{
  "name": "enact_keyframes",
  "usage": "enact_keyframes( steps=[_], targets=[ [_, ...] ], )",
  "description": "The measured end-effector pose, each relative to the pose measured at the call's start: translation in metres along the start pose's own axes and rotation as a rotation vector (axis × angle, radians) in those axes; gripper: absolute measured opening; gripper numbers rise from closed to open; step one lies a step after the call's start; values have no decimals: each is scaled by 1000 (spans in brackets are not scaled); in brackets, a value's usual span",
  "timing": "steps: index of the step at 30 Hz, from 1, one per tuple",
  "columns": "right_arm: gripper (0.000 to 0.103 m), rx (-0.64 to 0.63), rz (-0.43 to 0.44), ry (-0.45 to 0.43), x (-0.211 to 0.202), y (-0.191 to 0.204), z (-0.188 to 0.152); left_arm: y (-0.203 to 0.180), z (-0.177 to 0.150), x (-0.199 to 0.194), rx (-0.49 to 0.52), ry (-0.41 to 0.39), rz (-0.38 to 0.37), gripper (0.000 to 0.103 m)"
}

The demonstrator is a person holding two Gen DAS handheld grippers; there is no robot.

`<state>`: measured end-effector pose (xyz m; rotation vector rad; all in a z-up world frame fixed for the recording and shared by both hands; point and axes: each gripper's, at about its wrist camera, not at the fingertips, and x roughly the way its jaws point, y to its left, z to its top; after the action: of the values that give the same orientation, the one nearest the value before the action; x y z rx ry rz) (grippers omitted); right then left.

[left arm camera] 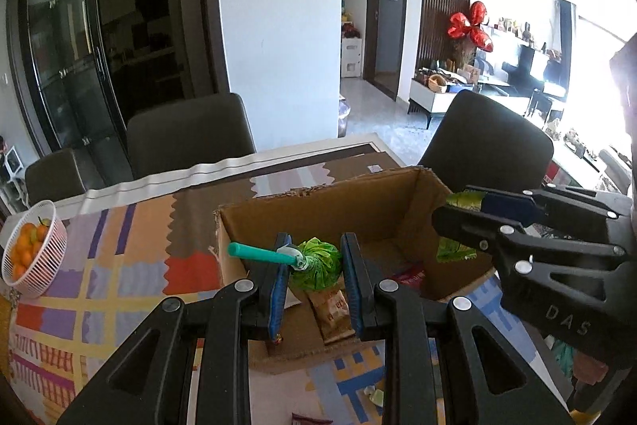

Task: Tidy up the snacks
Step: 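Open both tools to drop the lollipop and packet into the box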

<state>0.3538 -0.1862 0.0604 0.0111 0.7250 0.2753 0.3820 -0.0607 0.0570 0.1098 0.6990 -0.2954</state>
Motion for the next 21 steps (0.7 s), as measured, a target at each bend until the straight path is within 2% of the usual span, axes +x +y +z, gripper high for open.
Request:
enact_keyframes(
  steps=[2, 3, 4, 6, 9, 12, 21],
  targets=[
    [27, 1, -1, 12, 9, -2, 2, 1, 2, 6, 4, 1, 20, 29],
    [29, 2, -2, 13, 13, -3, 2, 2, 2, 6, 4, -2, 34, 39],
    [38, 3, -6, 13, 16, -3, 2, 3, 1, 5, 1, -10, 43, 49],
    [49, 14, -41, 11, 17, -6, 2, 6, -2, -1, -2, -23, 50, 56],
    [52, 9, -68, 1, 13, -8, -6, 9, -7, -9, -9, -23, 75, 61],
    [55, -9, -76, 3, 8, -7, -12, 6, -13, -19, -3, -24, 92, 62],
    [64, -69, -56, -2, -23, 5, -39, -6, -45, -53, 25, -23, 124, 66]
  ],
)
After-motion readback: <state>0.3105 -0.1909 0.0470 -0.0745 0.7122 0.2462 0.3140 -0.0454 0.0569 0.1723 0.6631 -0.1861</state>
